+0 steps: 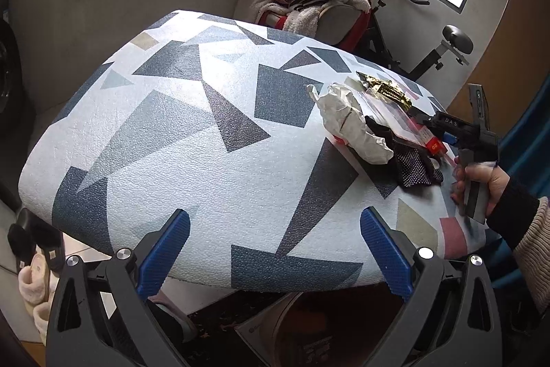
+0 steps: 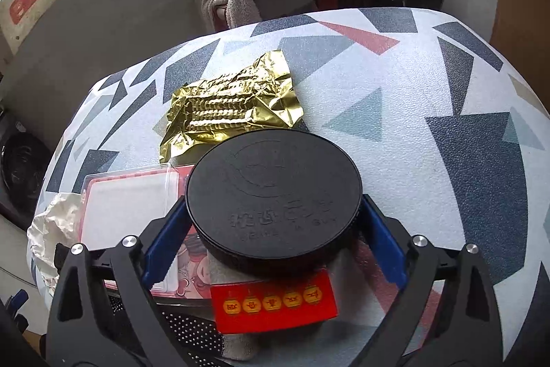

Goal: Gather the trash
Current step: 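Grasp the black round lid on the board with the right gripper, then grasp the white crumpled tissue with the left gripper while the right lifts the lid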

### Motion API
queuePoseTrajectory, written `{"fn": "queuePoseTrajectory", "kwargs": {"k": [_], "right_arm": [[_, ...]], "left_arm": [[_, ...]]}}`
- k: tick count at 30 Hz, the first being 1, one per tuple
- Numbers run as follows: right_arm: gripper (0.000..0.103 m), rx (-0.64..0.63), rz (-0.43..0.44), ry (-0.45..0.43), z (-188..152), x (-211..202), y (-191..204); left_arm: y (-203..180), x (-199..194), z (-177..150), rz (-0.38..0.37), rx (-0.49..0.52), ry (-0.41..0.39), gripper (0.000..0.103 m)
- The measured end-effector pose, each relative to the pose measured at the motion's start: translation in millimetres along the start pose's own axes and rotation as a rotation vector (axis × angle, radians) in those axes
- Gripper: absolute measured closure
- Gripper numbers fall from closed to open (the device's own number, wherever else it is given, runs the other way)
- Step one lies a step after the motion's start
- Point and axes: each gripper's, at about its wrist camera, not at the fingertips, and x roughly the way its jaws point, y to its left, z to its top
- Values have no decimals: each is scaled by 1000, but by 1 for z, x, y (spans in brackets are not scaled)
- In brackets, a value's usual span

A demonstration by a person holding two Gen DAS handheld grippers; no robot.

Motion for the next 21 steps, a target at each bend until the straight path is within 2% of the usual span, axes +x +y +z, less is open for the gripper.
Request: {"fn": "queuePoseTrajectory", "kwargs": {"k": [7, 11, 16, 21], "right_arm": [[11, -79, 20, -176, -16, -33, 16], [11, -106, 20, -191, -15, -35, 20], [11, -83, 33, -220, -16, -41, 14], [11, -59, 46, -238, -17, -44, 9]], "left_arm": [[-4, 16, 1, -25, -28, 24, 6], [-3, 21, 3, -42, -66, 36, 6], [-5, 23, 3, -39, -62, 33, 6], [-8, 29, 11, -82, -87, 37, 6]]}}
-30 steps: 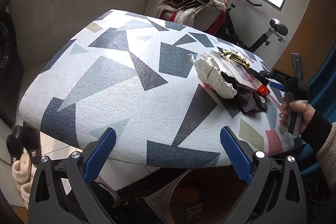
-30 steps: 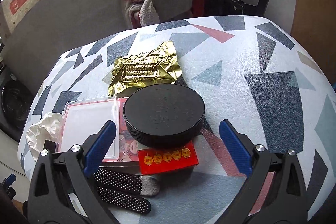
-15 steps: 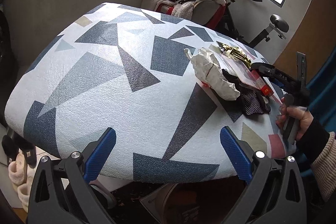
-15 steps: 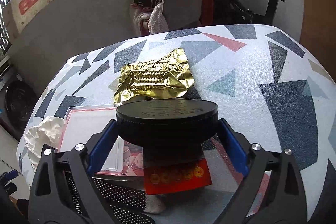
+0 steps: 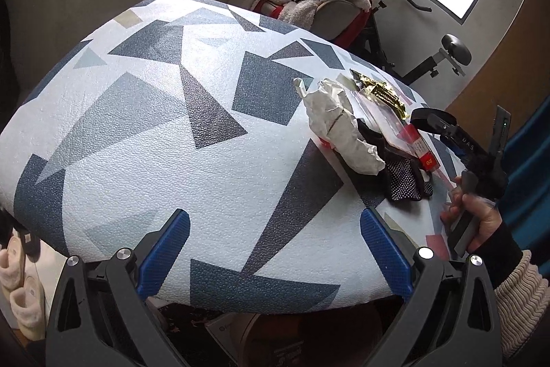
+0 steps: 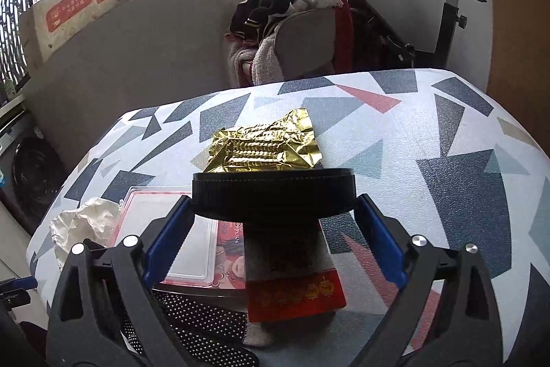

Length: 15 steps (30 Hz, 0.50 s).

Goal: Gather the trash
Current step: 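Grasp the white crumpled tissue with the left gripper while the right lifts the lid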

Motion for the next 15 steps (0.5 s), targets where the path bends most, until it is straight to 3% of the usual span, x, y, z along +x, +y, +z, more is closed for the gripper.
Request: {"fn": "queuePoseTrajectory", "kwargs": {"k": [12, 14, 15], "right_arm": [[11, -26, 6, -10, -1, -2, 6], [11, -21, 11, -4, -1, -1, 5], [11, -17, 12, -1, -1, -1, 5]], "left_arm": [[-27, 47, 64, -194, -149, -33, 7], [-30, 60, 72, -225, -167, -29, 16], [-30, 67, 75, -197, -172, -20, 21]]}}
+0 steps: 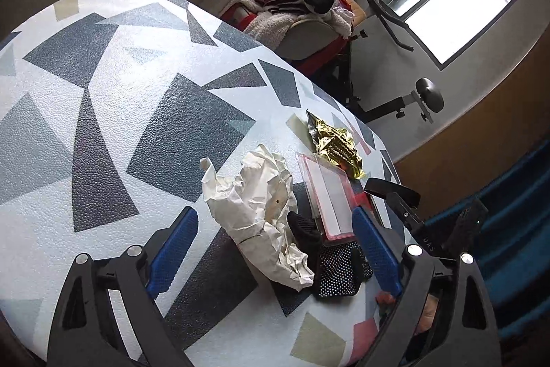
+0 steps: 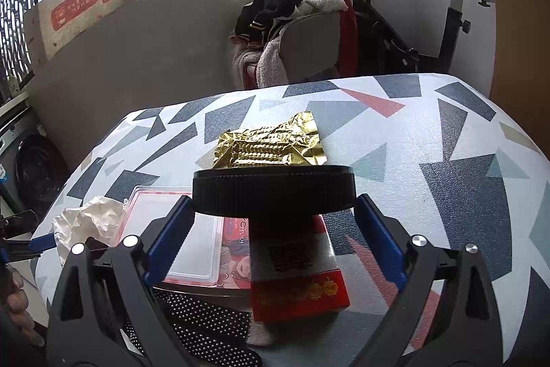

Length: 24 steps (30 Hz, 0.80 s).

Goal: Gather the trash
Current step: 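Grasp the white crumpled tissue with the left gripper while the right lifts the lid, then carry the black lid down into the bin and release it while the left holds the tissue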

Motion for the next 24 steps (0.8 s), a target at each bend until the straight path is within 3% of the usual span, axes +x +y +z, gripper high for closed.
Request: {"fn": "queuePoseTrajectory", "kwargs": {"k": [1, 2, 3, 9, 14, 20, 24], "right_arm": [[11, 3, 0, 1, 0, 0, 0], [11, 4, 1, -1, 0, -1, -1], [11, 4, 2, -3, 0, -1, -1], [11, -28, -8, -12, 0, -3, 5], [11, -90, -23, 11, 5, 0, 18], [11, -78, -14, -17, 12, -28, 32], [11, -120, -8, -16, 7, -51, 49]], "left_arm": [[1, 5, 1, 32, 3, 1, 42], [2, 8, 1, 49, 9, 5, 69], [4, 9, 0, 77, 20, 3, 75], [15, -29, 10, 114, 25, -123, 84], [-4, -72, 29, 117, 165, -230, 85], [-32, -106, 18, 149, 332, -272, 85], [-37, -120, -1, 125, 355, -260, 85]]}}
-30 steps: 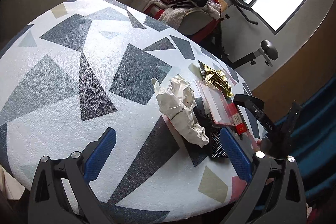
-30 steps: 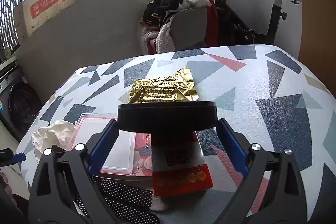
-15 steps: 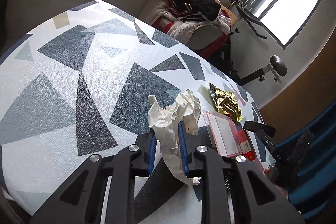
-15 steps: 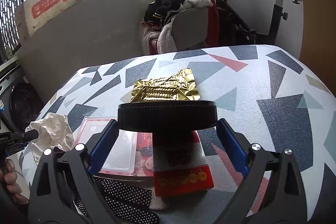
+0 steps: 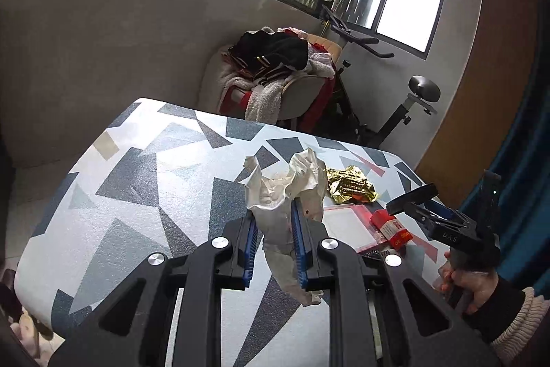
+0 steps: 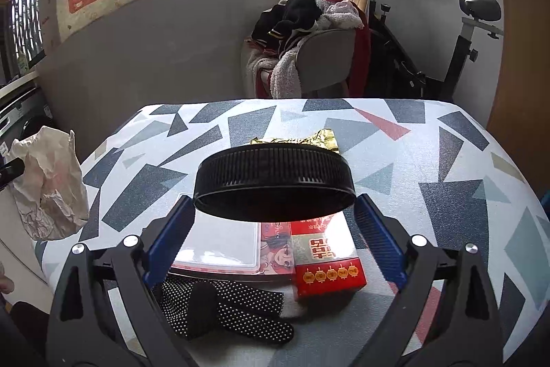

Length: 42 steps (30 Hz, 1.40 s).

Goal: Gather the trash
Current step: 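Carry the black lid down into the bin and release it while the left holds the tissue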

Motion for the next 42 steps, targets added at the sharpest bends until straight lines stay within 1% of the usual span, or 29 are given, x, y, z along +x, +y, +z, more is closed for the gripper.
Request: {"fn": "queuePoseTrajectory", "kwargs": {"k": [7, 13, 15, 16, 18, 21, 25, 27, 28, 29, 30, 32, 34, 39, 42], "right_arm": [[11, -10, 28, -7, -16, -42, 21], [12, -16, 27, 58, -40, -47, 33], [37, -20, 24, 98, -48, -42, 35], [42, -16, 13, 129, -51, -38, 34], [42, 3, -1, 163, -60, -30, 31], [42, 44, -1, 176, -70, -28, 24], [42, 47, -12, 216, -81, -22, 17], [47, 60, -7, 231, -85, -19, 14], [57, 70, -3, 239, -87, -17, 12], [70, 79, 5, 247, -88, -15, 11], [75, 83, 6, 253, -89, -14, 11], [89, 81, 4, 264, -91, -12, 11], [94, 82, 4, 265, -93, -13, 11], [94, 93, 20, 186, -87, -40, 14], [94, 82, 44, 162, -85, -58, 21]], "left_arm": [[-5, -27, -28, -32, -27, 20, 85], [-2, -43, -50, -45, -64, 36, 85], [-3, -47, -56, -44, -58, 39, 85], [-3, -48, -59, -43, -54, 41, 85], [-3, -49, -64, -43, -57, 49, 85], [0, -49, -71, -44, -73, 56, 85], [2, -45, -77, -45, -78, 70, 85], [2, -43, -78, -50, -83, 74, 85], [2, -42, -77, -53, -81, 77, 85], [1, -42, -78, -57, -79, 79, 85], [-1, -42, -77, -61, -76, 79, 85], [-3, -44, -77, -71, -65, 77, 85], [-6, -46, -76, -80, -52, 74, 85], [-10, -56, -78, -81, -38, 72, 84], [-11, -63, -80, -77, -39, 70, 84]]}}
